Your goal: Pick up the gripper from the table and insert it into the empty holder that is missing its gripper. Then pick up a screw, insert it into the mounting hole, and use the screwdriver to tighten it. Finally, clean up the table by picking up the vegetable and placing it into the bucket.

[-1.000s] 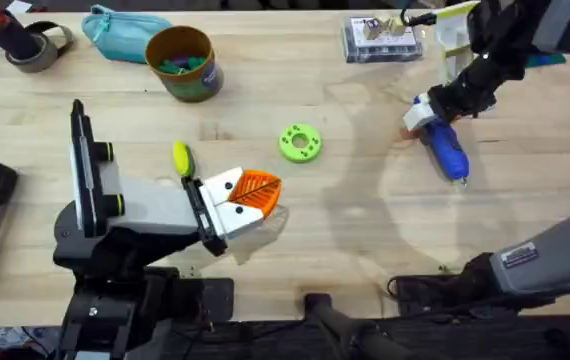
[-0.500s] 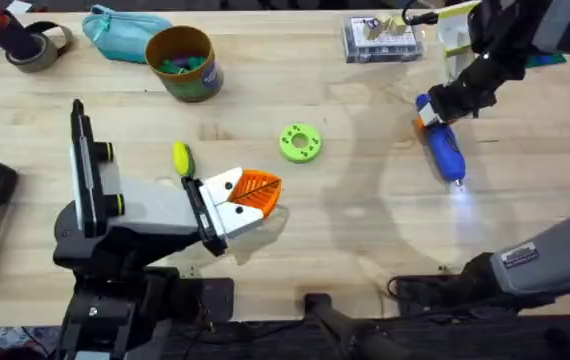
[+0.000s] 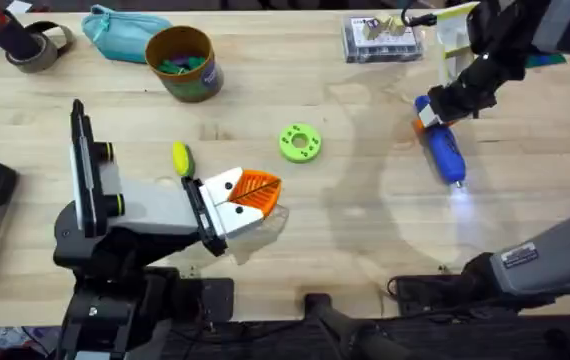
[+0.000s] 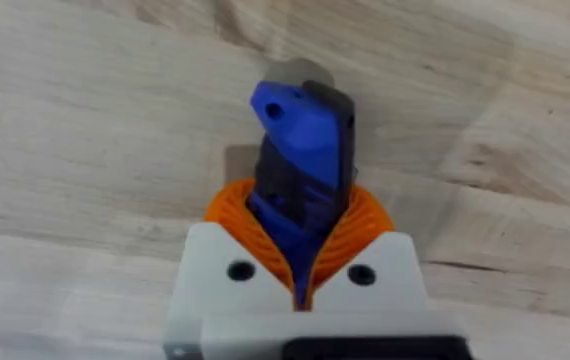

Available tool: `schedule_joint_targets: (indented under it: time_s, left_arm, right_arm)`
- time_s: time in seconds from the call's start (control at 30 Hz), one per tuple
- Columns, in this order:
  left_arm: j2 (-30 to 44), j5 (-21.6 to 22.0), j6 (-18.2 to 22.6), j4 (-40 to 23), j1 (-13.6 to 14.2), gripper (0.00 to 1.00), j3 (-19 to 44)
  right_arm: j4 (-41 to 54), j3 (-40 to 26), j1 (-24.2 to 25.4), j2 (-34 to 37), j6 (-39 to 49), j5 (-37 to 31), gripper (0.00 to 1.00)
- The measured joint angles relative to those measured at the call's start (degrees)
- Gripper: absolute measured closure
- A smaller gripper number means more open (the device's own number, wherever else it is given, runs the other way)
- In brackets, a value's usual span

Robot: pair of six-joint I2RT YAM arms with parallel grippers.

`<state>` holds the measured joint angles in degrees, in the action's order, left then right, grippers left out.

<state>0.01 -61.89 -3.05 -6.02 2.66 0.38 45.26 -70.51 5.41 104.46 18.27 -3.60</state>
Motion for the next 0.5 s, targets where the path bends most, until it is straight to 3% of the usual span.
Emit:
schedule_joint_targets:
  time_s: [0.2, 0.5]
  left_arm:
    - [0.00, 0.00, 0.00, 0.00, 0.00, 0.988, 0.00]
    - [0.00, 0.00, 0.00, 0.00, 0.00, 0.988, 0.00]
  right_arm:
    - [1.91, -2.73, 0.00, -5.34, -2.09, 0.22, 0.975]
    - [1.42, -15.87, 0.00, -19.54, -8.42, 5.23, 0.975]
